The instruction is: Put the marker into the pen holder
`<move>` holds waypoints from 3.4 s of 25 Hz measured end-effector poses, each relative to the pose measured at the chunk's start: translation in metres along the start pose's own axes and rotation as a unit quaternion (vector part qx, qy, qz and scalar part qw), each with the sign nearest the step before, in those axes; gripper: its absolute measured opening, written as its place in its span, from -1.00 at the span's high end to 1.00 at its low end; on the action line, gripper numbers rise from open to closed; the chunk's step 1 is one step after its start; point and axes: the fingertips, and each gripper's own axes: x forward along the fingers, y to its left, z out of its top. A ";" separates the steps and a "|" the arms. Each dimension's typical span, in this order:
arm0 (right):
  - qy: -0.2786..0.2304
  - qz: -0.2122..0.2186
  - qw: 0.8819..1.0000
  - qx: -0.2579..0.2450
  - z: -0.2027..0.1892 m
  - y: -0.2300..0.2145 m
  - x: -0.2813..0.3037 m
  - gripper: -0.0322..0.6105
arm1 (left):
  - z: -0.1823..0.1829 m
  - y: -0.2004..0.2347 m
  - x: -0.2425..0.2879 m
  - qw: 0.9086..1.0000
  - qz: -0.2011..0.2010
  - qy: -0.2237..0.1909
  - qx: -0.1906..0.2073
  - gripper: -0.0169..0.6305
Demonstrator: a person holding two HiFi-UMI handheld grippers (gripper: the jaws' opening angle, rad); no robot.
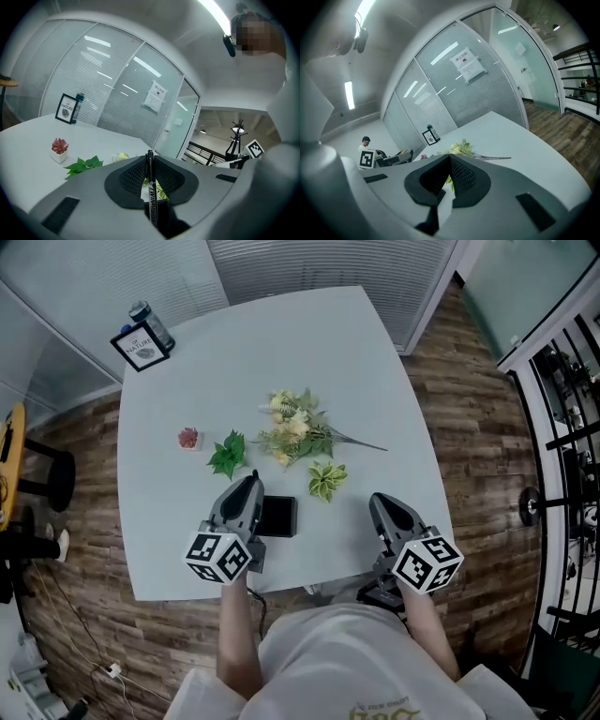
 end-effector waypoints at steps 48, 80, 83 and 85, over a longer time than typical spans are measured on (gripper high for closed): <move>0.016 0.024 1.000 -0.001 -0.025 0.026 -0.002 0.85 | -0.077 -0.012 -0.023 0.967 0.010 0.174 0.184 0.75; -0.025 0.030 0.998 -0.043 -0.004 0.062 -0.022 0.85 | -0.045 -0.036 -0.037 0.973 0.024 0.128 0.188 0.76; -0.036 0.032 0.997 -0.061 0.003 0.072 -0.026 0.85 | -0.027 -0.060 -0.042 0.985 -0.011 0.092 0.148 0.84; -0.043 0.034 0.996 -0.071 0.008 0.077 -0.028 0.85 | -0.016 -0.073 -0.045 0.990 -0.032 0.070 0.115 0.88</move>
